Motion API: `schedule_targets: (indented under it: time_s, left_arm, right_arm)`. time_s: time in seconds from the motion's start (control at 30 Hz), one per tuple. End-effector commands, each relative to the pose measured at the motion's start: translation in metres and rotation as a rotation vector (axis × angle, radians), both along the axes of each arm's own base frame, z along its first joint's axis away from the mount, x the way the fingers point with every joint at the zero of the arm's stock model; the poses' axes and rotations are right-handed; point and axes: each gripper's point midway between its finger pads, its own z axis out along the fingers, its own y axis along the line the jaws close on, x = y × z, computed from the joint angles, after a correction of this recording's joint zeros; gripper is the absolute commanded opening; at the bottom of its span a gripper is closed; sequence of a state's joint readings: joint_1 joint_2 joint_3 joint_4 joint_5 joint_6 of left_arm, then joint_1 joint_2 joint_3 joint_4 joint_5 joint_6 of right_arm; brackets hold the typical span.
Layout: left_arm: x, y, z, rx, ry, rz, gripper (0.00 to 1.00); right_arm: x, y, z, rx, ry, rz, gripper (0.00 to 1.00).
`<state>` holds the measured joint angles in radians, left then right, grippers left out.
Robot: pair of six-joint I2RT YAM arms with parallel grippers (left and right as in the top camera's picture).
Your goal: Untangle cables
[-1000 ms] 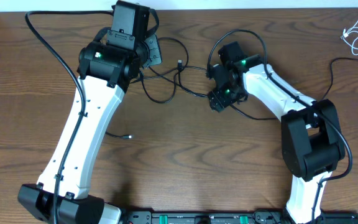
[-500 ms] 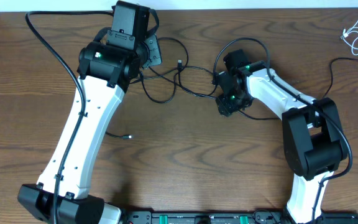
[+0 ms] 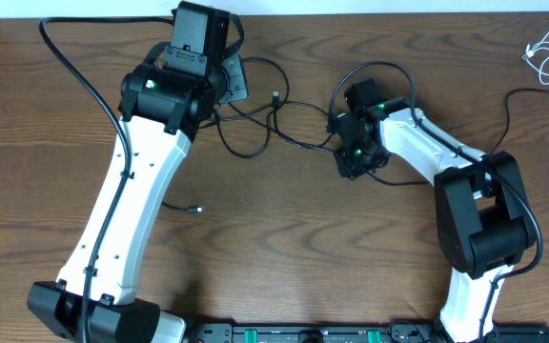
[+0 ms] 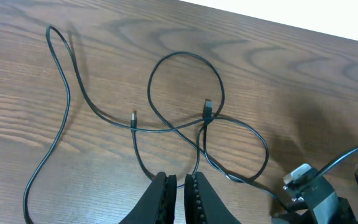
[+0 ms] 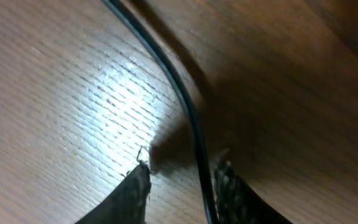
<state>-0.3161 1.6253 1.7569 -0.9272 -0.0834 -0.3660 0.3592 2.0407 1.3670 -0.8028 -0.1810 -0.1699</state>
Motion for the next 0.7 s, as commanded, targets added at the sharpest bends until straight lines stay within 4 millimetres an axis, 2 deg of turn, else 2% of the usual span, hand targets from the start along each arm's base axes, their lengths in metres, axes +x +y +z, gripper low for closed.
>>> schedule_targets:
  time_s: [0.0,0.1,0.17,0.23,0.27,0.3,0.33,0.37,0.4,0.47,0.63,0.67]
  left_arm:
    - [0.001,0.002,-0.006,0.005,0.016,0.007,0.12]
    - [0.001,0.002,-0.006,0.005,0.016,0.007,0.12]
    - [0.001,0.002,-0.006,0.003,0.016,0.009,0.12]
    - [0.002,0.001,-0.005,0.002,0.012,0.009,0.13]
    - [0.002,0.001,-0.005,0.001,0.01,0.009,0.13]
    - [0.003,0.001,-0.004,-0.001,0.004,0.009,0.13]
    - [0.004,0.0,-0.003,-0.007,-0.003,0.006,0.14]
    - [0.005,-0.003,-0.002,-0.018,-0.007,-0.002,0.16]
    - [0.008,-0.01,0.001,-0.052,-0.019,-0.027,0.17]
    - [0.009,-0.016,0.004,-0.078,-0.028,-0.046,0.17]
    - [0.013,-0.026,-0.001,-0.112,-0.017,-0.077,0.17]
    - [0.013,-0.026,-0.002,-0.111,-0.014,-0.077,0.17]
  right_arm:
    - [-0.006,-0.002,-0.009,0.006,0.019,-0.004,0.01]
    - [-0.001,0.003,-0.001,0.034,0.014,-0.056,0.01]
    - [0.003,0.015,0.016,0.112,-0.001,-0.051,0.01]
    - [0.008,0.028,0.048,0.22,-0.044,-0.032,0.01]
    - [0.009,0.032,0.071,0.283,-0.08,-0.007,0.01]
    - [0.009,0.034,0.083,0.312,-0.1,0.002,0.01]
    - [0.009,0.034,0.113,0.37,-0.15,0.006,0.01]
    - [0.009,0.033,0.129,0.398,-0.18,0.007,0.01]
    - [0.007,0.029,0.162,0.446,-0.245,0.01,0.01]
    - [0.002,0.025,0.2,0.502,-0.325,0.017,0.01]
    - [-0.002,0.009,0.279,0.62,-0.491,-0.108,0.01]
    - [-0.002,0.008,0.289,0.638,-0.514,-0.126,0.01]
